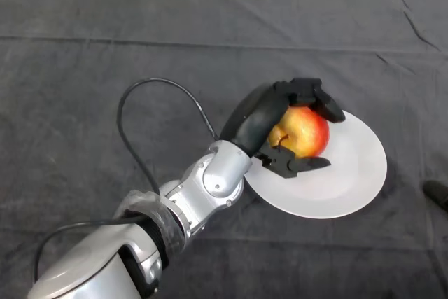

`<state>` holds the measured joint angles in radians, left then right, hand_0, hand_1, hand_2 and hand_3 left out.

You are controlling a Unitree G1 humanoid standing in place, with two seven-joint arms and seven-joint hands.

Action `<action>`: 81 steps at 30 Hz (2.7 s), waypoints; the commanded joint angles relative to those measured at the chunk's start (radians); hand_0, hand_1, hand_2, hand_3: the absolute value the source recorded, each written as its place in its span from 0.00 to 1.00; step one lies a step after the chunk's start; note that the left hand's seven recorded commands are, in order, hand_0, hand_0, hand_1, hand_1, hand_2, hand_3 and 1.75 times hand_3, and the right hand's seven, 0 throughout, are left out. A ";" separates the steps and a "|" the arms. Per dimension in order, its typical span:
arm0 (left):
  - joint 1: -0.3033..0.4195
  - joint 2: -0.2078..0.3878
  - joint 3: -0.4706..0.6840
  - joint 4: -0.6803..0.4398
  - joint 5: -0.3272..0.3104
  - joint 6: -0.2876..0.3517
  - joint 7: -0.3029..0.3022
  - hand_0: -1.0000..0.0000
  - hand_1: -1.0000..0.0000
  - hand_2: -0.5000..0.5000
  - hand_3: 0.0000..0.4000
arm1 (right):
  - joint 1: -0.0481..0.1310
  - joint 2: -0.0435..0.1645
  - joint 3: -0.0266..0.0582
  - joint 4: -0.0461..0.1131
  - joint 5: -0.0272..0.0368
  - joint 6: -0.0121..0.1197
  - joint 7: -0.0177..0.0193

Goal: Move the apple to the plate

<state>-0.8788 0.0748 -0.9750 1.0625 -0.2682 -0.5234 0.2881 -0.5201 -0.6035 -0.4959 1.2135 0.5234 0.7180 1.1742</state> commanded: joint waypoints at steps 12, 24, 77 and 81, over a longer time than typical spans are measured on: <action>0.007 0.042 -0.037 -0.043 -0.059 0.020 -0.021 1.00 1.00 0.50 0.00 | 0.004 -0.017 -0.0094 -0.001 -0.0033 0.000 0.0025; -0.027 0.119 0.077 -0.056 -0.069 -0.041 -0.019 1.00 1.00 0.50 0.00 | 0.004 -0.017 -0.0094 -0.001 -0.0035 0.000 0.0030; 0.648 0.686 0.999 -0.546 0.023 -0.206 0.366 1.00 1.00 0.50 0.00 | 0.009 -0.013 -0.0110 -0.013 -0.0017 0.000 -0.0056; 0.633 0.670 1.030 -0.501 0.031 -0.212 0.358 1.00 1.00 0.50 0.00 | 0.009 -0.013 -0.0111 -0.013 -0.0015 0.000 -0.0060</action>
<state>-0.2476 0.7261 0.0233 0.5369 -0.2515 -0.7194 0.6427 -0.5195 -0.6035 -0.4957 1.2135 0.5229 0.7180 1.1735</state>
